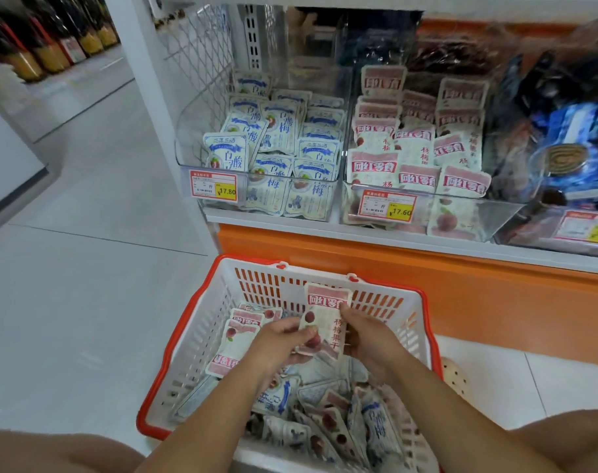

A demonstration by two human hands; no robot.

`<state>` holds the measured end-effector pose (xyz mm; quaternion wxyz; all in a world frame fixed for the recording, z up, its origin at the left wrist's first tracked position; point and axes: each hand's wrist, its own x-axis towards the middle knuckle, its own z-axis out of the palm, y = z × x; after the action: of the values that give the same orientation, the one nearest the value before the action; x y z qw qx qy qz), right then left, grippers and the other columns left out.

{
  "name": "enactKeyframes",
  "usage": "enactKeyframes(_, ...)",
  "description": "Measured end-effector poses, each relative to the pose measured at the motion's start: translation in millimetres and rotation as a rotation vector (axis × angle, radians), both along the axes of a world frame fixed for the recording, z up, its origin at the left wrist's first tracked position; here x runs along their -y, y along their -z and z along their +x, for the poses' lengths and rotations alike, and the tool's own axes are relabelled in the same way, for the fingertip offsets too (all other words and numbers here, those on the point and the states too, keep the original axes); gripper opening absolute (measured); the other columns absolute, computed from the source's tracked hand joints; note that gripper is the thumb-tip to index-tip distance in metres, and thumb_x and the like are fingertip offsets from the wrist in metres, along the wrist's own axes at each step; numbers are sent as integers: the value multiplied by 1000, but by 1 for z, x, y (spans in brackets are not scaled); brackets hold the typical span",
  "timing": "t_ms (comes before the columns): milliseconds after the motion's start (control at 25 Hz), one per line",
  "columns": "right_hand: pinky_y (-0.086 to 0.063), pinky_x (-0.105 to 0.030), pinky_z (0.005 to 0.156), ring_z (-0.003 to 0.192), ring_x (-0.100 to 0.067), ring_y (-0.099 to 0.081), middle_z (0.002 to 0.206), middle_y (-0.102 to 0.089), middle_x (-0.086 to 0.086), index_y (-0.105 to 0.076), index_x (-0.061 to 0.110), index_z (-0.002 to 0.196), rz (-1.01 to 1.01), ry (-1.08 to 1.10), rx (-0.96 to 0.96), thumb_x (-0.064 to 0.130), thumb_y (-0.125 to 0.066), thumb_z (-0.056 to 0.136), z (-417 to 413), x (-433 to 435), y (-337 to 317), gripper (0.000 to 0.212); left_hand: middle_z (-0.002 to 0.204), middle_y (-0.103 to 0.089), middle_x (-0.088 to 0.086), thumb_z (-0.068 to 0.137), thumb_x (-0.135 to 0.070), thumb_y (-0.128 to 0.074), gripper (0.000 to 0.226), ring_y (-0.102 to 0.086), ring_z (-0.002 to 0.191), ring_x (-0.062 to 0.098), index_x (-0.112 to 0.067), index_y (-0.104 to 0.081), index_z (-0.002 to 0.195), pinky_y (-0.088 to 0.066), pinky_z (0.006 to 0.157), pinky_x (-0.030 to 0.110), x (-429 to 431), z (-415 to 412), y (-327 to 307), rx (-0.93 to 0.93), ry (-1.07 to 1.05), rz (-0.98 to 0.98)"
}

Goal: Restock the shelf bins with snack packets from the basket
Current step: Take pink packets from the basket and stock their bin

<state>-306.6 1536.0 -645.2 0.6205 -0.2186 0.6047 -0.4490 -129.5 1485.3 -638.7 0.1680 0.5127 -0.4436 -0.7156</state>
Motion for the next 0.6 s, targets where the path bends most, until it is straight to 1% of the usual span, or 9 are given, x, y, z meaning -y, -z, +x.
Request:
enactKeyframes(80, -53, -45, 90, 98, -32, -68, 103, -74, -12, -69, 12, 112, -27, -25, -33, 39, -49, 100, -5, -5, -18, 36, 98, -74, 13, 88, -18, -70, 17, -72, 87, 23, -8, -72, 102, -56, 73, 30, -4, -4, -11, -25, -6, -23)
enactKeyframes(160, -52, -49, 95, 96, -27, -70, 101, -75, -5, -70, 18, 110, -72, -71, -160, 40, -60, 93, -11, -7, -39, 30, 95, -75, 12, 89, -16, -68, 16, -72, 84, 22, -8, -71, 102, -57, 71, 31, -6, -10, -30, -50, 2, -77)
enactKeyframes(200, -50, -50, 98, 96, -24, -70, 101, -75, -1, -72, 23, 108, -113, -84, -237, 39, -64, 90, -16, -7, -54, 25, 92, -75, 10, 90, -15, -68, 15, -73, 83, 22, -9, -71, 103, -58, 70, 31, -6, -14, -42, -54, 14, -118)
enactKeyframes(280, -51, -49, 97, 96, -20, -71, 100, -76, 3, -74, 24, 105, -193, -90, -328, 32, -68, 89, -25, -5, -90, 18, 91, -76, 7, 90, -14, -66, 14, -74, 84, 23, -10, -70, 104, -59, 71, 35, -5, -25, -69, -72, 40, -201)
enactKeyframes(320, -54, -44, 93, 95, -19, -71, 99, -76, 4, -74, 24, 104, -231, -104, -373, 27, -69, 89, -31, -4, -110, 16, 92, -76, 5, 91, -15, -67, 14, -74, 85, 22, -11, -70, 104, -60, 73, 37, -4, -31, -84, -74, 67, -254)
enactKeyframes(360, -56, -37, 87, 94, -18, -71, 98, -76, 5, -74, 23, 104, -269, -122, -430, 24, -69, 89, -38, -4, -132, 15, 93, -76, 3, 91, -16, -67, 13, -73, 86, 19, -14, -70, 103, -60, 75, 38, -2, -37, -99, -72, 95, -315)
enactKeyframes(440, -56, -23, 72, 89, -13, -72, 96, -76, 6, -72, 23, 103, -366, -115, -529, 18, -70, 88, -58, -3, -185, 16, 96, -75, 0, 91, -18, -66, 12, -72, 87, 10, -20, -71, 102, -59, 75, 32, 7, -49, -133, -89, 108, -449)
enactKeyframes(520, -53, -17, 63, 81, -7, -72, 94, -76, 6, -70, 24, 102, -477, 6, -592, 15, -69, 88, -82, 1, -230, 17, 99, -72, -3, 91, -21, -65, 16, -69, 87, 3, -24, -70, 106, -59, 75, 26, 23, -58, -164, -89, 54, -604)
enactKeyframes(600, -50, -12, 62, 78, 0, -70, 91, -76, 11, -69, 29, 99, -568, 177, -691, 17, -69, 88, -108, 10, -261, 16, 102, -68, -13, 90, -26, -66, 22, -63, 87, -7, -29, -67, 112, -53, 79, 17, 42, -62, -187, -11, -1, -821)
